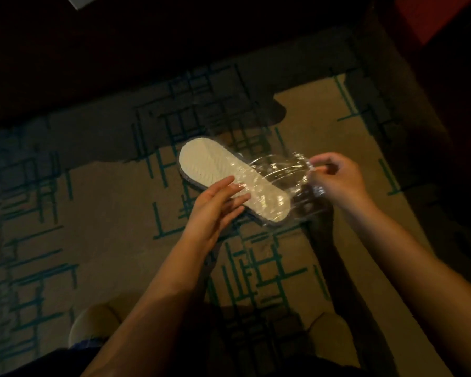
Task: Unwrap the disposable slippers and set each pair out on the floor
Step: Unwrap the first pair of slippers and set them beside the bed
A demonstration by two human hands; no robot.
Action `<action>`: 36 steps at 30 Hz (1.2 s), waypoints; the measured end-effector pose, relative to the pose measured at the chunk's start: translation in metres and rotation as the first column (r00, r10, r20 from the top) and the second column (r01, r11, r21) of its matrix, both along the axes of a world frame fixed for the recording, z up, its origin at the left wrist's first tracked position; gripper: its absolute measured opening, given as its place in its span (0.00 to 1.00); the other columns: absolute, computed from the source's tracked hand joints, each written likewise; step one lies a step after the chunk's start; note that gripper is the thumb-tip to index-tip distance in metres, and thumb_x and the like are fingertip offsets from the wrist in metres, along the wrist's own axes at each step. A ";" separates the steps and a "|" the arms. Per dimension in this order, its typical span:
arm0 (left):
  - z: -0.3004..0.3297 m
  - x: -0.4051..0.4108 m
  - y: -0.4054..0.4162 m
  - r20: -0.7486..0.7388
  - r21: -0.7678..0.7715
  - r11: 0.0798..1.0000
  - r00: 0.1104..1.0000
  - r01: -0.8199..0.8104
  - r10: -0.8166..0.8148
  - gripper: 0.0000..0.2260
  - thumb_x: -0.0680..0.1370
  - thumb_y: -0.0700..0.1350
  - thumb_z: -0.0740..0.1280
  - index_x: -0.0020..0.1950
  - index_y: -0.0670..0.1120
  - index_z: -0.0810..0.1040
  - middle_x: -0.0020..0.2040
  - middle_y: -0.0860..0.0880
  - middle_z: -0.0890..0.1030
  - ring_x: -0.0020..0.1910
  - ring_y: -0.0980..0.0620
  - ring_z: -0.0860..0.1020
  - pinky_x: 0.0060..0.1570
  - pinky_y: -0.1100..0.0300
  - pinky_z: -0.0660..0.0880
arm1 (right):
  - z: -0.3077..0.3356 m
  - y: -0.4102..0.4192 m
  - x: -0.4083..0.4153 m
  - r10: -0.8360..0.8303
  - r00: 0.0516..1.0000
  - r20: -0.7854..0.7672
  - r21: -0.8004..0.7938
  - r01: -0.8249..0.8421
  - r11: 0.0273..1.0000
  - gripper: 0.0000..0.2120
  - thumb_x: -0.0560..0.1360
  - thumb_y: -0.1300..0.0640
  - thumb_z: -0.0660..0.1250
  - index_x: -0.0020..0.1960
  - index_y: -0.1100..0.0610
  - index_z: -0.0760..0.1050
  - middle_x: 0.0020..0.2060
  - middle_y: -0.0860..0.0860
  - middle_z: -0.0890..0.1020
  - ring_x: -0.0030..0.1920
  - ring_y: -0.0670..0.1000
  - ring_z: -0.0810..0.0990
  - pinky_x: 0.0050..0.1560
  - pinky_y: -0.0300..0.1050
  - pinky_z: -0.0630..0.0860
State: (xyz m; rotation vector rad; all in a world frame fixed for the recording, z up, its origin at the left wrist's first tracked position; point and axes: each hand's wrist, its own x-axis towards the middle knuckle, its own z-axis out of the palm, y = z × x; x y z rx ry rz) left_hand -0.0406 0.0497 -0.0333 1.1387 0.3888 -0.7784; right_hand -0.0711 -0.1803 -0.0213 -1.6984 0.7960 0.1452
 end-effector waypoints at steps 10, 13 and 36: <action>-0.023 -0.003 -0.019 -0.110 0.437 0.899 0.993 0.013 0.039 0.07 0.77 0.44 0.61 0.39 0.50 0.75 0.40 0.52 0.79 0.42 0.56 0.78 0.38 0.61 0.68 | -0.024 -0.073 -0.018 -0.073 0.985 -0.156 -0.821 -0.088 0.564 0.26 0.72 0.55 0.65 0.69 0.52 0.64 0.70 0.59 0.66 0.69 0.64 0.63 0.64 0.65 0.61; -0.024 -0.007 -0.022 -0.114 0.481 0.877 0.992 0.007 0.054 0.08 0.77 0.44 0.61 0.39 0.50 0.74 0.38 0.51 0.77 0.39 0.56 0.77 0.35 0.61 0.68 | -0.037 -0.037 -0.019 0.282 0.924 -0.259 -0.837 -0.360 0.412 0.27 0.74 0.51 0.62 0.71 0.48 0.61 0.75 0.55 0.59 0.74 0.61 0.54 0.70 0.65 0.52; -0.019 -0.026 -0.028 -0.159 0.316 0.945 0.976 -0.089 0.145 0.09 0.79 0.44 0.59 0.56 0.47 0.75 0.49 0.52 0.78 0.55 0.53 0.75 0.58 0.56 0.71 | -0.035 0.052 -0.004 0.649 0.683 -0.335 -0.530 -0.706 0.469 0.29 0.76 0.52 0.61 0.74 0.57 0.56 0.66 0.60 0.69 0.66 0.60 0.65 0.64 0.55 0.67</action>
